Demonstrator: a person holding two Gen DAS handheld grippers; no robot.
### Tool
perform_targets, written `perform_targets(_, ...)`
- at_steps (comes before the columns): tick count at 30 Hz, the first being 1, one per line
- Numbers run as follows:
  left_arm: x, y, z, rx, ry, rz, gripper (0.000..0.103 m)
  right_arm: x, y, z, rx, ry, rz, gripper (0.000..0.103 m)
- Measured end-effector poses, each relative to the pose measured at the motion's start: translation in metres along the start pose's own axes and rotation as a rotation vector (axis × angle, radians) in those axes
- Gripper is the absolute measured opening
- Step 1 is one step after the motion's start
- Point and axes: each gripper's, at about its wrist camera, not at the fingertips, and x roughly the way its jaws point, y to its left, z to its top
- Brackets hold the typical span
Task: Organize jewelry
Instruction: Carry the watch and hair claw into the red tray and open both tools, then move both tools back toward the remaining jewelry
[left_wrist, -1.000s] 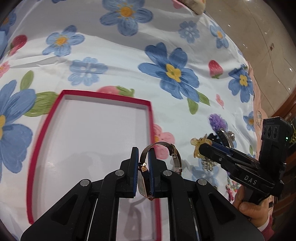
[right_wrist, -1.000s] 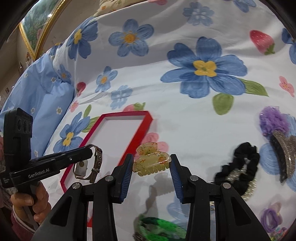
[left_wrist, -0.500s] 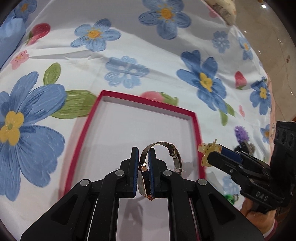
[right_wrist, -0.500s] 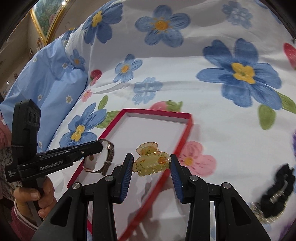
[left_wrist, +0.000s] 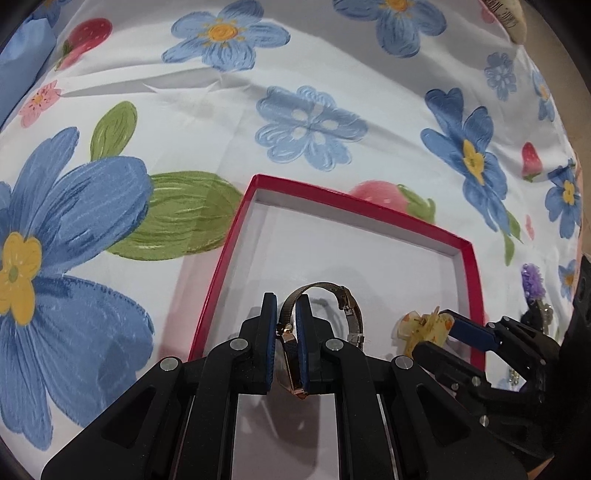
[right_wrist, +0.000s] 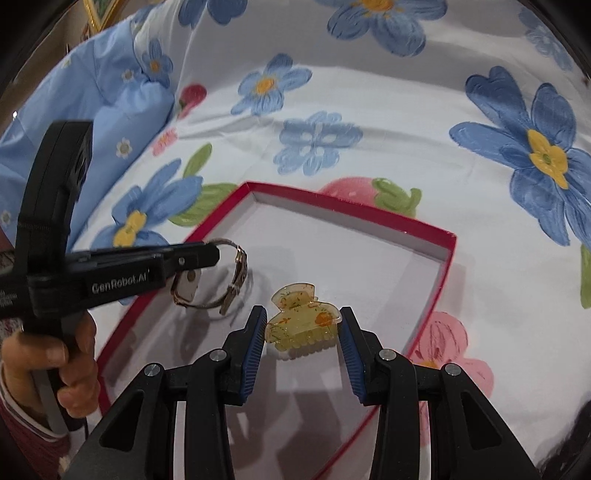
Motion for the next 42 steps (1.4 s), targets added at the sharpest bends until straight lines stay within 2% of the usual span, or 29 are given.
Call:
perform_targets(10, 0.008, 0.003, 0.000, -0.003, 0.020, 0.010, 0.011, 0.013, 0.007, 0.003, -0.075, 0.060, -0.042, 0.041)
perform_targets(13, 0.005, 0.001, 0.001, -0.001, 0.015, 0.016, 0.016, 0.012, 0.006, 0.003, -0.069, 0.054, -0.036, 0.041)
perform_targets(16, -0.001, 0.001, 0.001, 0.000, -0.001, 0.025, 0.030, 0.010, 0.006, 0.004, -0.058, 0.050, -0.024, 0.042)
perform_targets(19, -0.010, 0.002, 0.001, -0.006, -0.015, 0.021, 0.033, 0.008, 0.007, 0.003, -0.054, 0.051, -0.018, 0.045)
perform_targets(21, -0.017, 0.001, 0.001, -0.014, -0.024, 0.018, 0.034, 0.002, 0.008, 0.001, -0.047, 0.040, -0.009, 0.052)
perform_targets(23, -0.024, 0.001, -0.002, -0.023, -0.032, 0.016, 0.040, -0.005, 0.009, -0.002, -0.042, 0.025, -0.009, 0.053)
perform_targets(27, -0.039, -0.002, -0.009, -0.031, -0.043, 0.000, 0.041, -0.020, 0.009, -0.009, -0.017, 0.004, -0.004, 0.053)
perform_targets(32, -0.059, -0.014, -0.025, -0.033, -0.066, -0.031, 0.047, -0.053, 0.002, -0.021, 0.043, -0.059, 0.018, 0.053)
perform_targets(36, -0.074, -0.030, -0.040, -0.016, -0.073, -0.068, 0.049, -0.085, -0.008, -0.039, 0.087, -0.116, 0.010, 0.053)
perform_targets(38, -0.081, -0.039, -0.047, -0.003, -0.077, -0.084, 0.053, -0.096, -0.014, -0.048, 0.116, -0.124, 0.004, 0.053)
perform_targets(42, -0.090, -0.058, -0.061, 0.016, -0.074, -0.119, 0.053, -0.117, -0.030, -0.072, 0.172, -0.128, -0.020, 0.053)
